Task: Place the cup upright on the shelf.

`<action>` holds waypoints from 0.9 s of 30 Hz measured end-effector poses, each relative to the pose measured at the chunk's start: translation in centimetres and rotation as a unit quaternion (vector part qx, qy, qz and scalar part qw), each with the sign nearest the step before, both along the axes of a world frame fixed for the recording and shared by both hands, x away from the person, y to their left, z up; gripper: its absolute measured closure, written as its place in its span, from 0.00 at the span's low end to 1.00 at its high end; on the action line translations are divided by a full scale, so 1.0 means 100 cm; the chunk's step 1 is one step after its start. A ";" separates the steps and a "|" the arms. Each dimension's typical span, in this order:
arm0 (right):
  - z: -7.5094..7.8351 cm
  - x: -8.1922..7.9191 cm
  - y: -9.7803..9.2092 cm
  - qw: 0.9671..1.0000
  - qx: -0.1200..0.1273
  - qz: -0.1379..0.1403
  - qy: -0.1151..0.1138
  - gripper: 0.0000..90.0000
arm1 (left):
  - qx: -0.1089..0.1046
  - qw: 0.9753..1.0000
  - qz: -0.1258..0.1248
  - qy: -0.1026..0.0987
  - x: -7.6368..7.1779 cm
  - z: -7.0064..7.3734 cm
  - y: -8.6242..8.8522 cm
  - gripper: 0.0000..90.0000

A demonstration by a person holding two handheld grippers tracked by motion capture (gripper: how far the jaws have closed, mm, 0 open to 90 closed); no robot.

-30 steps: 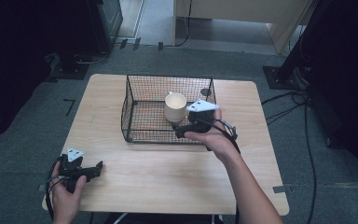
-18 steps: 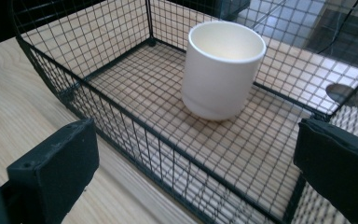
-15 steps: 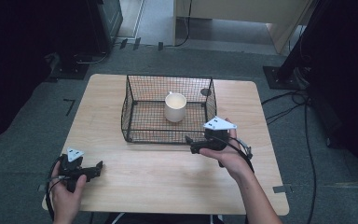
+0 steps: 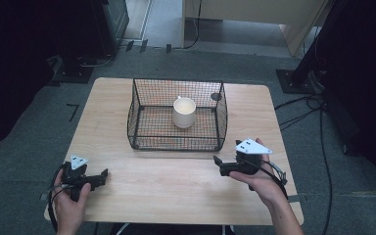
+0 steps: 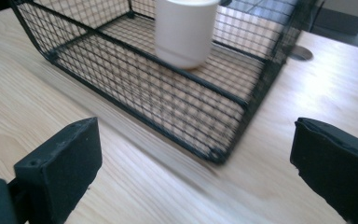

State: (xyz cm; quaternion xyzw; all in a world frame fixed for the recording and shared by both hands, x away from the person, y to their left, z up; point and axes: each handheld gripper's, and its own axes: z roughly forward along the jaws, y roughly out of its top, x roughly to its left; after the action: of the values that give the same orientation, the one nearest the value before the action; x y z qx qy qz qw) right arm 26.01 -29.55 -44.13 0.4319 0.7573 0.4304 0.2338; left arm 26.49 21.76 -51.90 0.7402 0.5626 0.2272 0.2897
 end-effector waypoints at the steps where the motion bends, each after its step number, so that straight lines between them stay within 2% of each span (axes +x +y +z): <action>1: -0.002 -0.001 -0.004 1.000 0.001 -0.003 0.001 0.02 | 0.000 1.000 0.000 0.000 0.000 0.000 0.000 0.00; 2: -0.006 -0.005 -0.014 1.000 0.003 -0.014 0.003 0.02 | 0.000 1.000 0.000 0.000 0.000 0.000 0.000 0.00; 3: -0.006 -0.005 -0.014 1.000 0.003 -0.014 0.003 0.02 | 0.000 1.000 0.000 0.000 0.000 0.000 0.000 0.00; 4: -0.009 -0.008 -0.023 1.000 0.008 -0.023 0.004 0.02 | 0.000 1.000 0.000 0.000 0.000 0.000 0.000 0.00; 10: -0.017 -0.016 -0.040 0.999 0.012 -0.042 0.006 0.02 | 0.001 1.000 -0.001 0.001 0.000 0.000 0.000 0.00; 14: -0.031 -0.025 -0.058 0.997 0.016 -0.067 0.018 0.02 | 0.001 1.000 -0.001 0.000 0.000 0.000 0.000 0.00; 17: -0.037 -0.028 -0.065 0.997 0.020 -0.077 0.021 0.01 | 0.001 1.000 -0.001 0.001 0.000 0.000 0.000 0.00; 20: -0.048 -0.035 -0.078 0.995 0.013 -0.098 0.027 0.01 | 0.001 1.000 -0.001 0.000 0.000 0.000 0.000 0.00; 24: -0.056 -0.039 -0.087 0.993 0.004 -0.111 0.032 0.01 | 0.001 1.000 -0.001 0.000 0.000 0.000 0.000 0.00; 25: -0.062 -0.043 -0.095 0.992 -0.005 -0.121 0.036 0.01 | 0.001 1.000 -0.001 0.001 0.000 0.000 0.000 0.00; 26: -0.062 -0.043 -0.095 0.992 -0.005 -0.121 0.036 0.01 | 0.001 1.000 -0.001 0.000 0.000 0.000 0.000 0.00; 27: -0.065 -0.046 -0.101 0.990 -0.003 -0.132 0.040 0.01 | 0.001 1.000 -0.001 0.001 0.000 0.000 0.000 0.00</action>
State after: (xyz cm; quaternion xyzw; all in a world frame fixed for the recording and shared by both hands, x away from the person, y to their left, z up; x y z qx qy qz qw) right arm 21.37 -39.62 -50.67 0.5439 0.7040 0.3758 0.2593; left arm 26.49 21.77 -51.89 0.7409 0.5621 0.2270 0.2891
